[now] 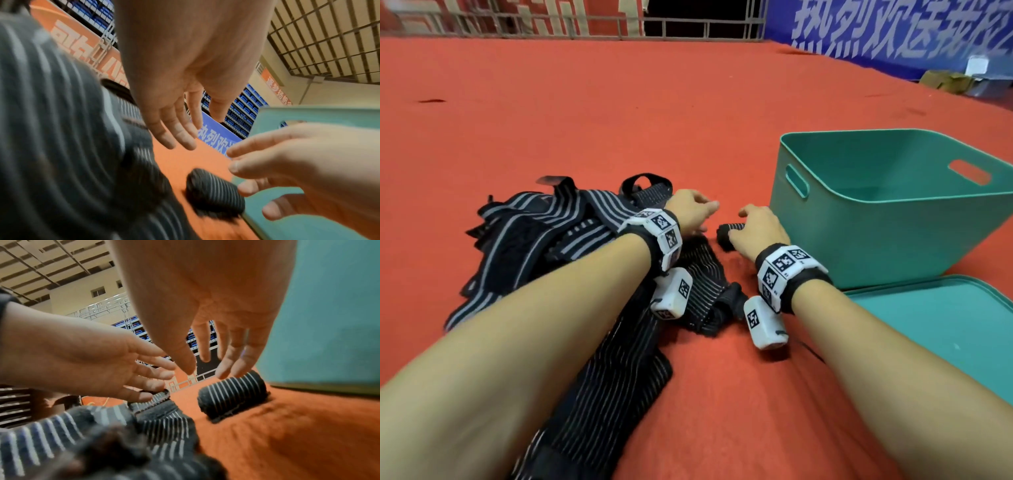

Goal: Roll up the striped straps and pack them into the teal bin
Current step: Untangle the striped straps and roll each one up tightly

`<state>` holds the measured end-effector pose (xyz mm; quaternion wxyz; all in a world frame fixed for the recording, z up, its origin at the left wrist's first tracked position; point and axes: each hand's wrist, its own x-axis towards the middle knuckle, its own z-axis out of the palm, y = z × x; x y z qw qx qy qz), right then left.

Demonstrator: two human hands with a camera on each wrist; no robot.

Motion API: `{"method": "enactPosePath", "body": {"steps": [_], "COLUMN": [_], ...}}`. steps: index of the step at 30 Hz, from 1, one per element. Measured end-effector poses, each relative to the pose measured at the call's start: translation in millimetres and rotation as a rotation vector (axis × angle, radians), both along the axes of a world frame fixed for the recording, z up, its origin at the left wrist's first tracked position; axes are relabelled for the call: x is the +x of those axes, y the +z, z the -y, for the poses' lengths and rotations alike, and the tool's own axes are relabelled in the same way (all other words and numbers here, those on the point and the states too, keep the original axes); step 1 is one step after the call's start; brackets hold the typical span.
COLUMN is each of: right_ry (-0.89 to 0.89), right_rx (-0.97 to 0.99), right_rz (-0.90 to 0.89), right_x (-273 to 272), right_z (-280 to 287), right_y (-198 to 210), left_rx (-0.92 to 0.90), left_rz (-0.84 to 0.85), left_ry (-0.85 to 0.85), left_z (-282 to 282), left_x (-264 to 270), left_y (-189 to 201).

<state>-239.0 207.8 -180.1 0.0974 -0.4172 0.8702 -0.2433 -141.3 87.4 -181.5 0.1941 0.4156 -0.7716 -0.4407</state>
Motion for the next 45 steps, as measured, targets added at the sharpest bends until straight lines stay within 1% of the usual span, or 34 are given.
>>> {"method": "enactPosePath", "body": {"steps": [3, 5, 7, 9, 10, 12, 14, 15, 18, 21, 23, 24, 27, 30, 33, 34, 35, 37, 38, 40, 41, 43, 44, 45], "right_ry": [0.099, 0.169, 0.234, 0.239, 0.241, 0.195, 0.089, 0.049, 0.035, -0.036, -0.071, -0.067, -0.047, -0.061, -0.075, -0.051, -0.014, 0.108, 0.193, 0.397, 0.480, 0.602, 0.646, 0.681], "right_rx": [-0.051, 0.000, 0.088, 0.191, 0.212, 0.213, 0.194, 0.181, 0.138, 0.016, -0.072, -0.083, -0.029, -0.026, -0.108, -0.167, -0.259, -0.406, -0.448, -0.483, -0.489, -0.503, -0.537, -0.575], "right_rz": [0.060, 0.079, 0.135, 0.213, 0.242, 0.303, 0.331, 0.358, 0.462, 0.561, 0.556, 0.537, 0.524, 0.572, 0.759, 0.756, 0.689, 0.427, 0.288, 0.089, 0.041, 0.026, 0.028, 0.066], "right_x": [23.6, 43.1, 60.3, 73.7, 77.4, 80.1, 82.3, 82.4, 78.9, 76.7, 71.6, 69.4, 61.3, 51.1, 44.6, 45.2, 48.1, 58.9, 67.8, 89.0, 99.5, 115.3, 122.2, 126.8], "right_z": [-6.6, -10.0, -14.4, -19.9, -21.4, -23.2, -27.6, -29.9, -27.6, -17.7, -8.0, -3.7, 10.9, 23.2, 27.9, 30.1, 32.5, 32.2, 31.7, 31.8, 32.1, 30.2, 26.4, 24.3], "right_y": [14.4, 19.1, 19.9, 11.4, 2.8, -9.3, -13.3, -14.0, -20.2, -22.9, -27.9, -29.9, -37.5, -40.6, -45.5, -46.0, -44.8, -32.7, -23.7, -5.0, 5.1, 21.2, 29.7, 36.1], "left_rx": [0.001, 0.003, 0.022, 0.020, 0.014, 0.008, -0.011, -0.022, -0.044, -0.088, -0.122, -0.129, -0.152, -0.083, 0.026, 0.037, 0.039, 0.014, 0.016, 0.079, 0.113, 0.144, 0.126, 0.097], "left_rz": [-0.098, -0.126, -0.150, -0.141, -0.126, -0.095, -0.052, -0.037, -0.020, -0.017, -0.013, -0.019, -0.039, -0.093, -0.118, -0.120, -0.112, -0.089, -0.114, -0.260, -0.351, -0.518, -0.584, -0.629], "left_ry": [0.012, 0.038, 0.071, 0.098, 0.115, 0.144, 0.142, 0.133, 0.097, 0.037, 0.007, 0.001, -0.022, -0.018, -0.036, -0.035, -0.025, -0.004, 0.018, 0.103, 0.170, 0.304, 0.348, 0.391], "left_z": [-1.5, -3.5, -4.5, -7.8, -11.3, -21.1, -32.2, -37.7, -51.7, -59.0, -57.3, -55.1, -39.8, -27.0, -24.4, -23.7, -21.8, -22.3, -22.3, -25.9, -26.1, -25.0, -24.5, -23.2], "left_x": [42.7, 80.8, 118.7, 152.9, 168.0, 191.8, 206.3, 210.2, 210.8, 202.0, 192.9, 187.8, 170.5, 150.5, 133.1, 128.3, 124.4, 119.6, 118.9, 122.2, 126.3, 136.2, 143.7, 152.4], "left_y": [38.3, 57.2, 67.3, 66.5, 62.8, 53.4, 44.2, 41.2, 35.8, 35.3, 35.7, 36.3, 34.7, 32.9, 26.7, 23.2, 19.4, 18.3, 18.5, 25.2, 29.6, 41.7, 49.4, 57.8]}}
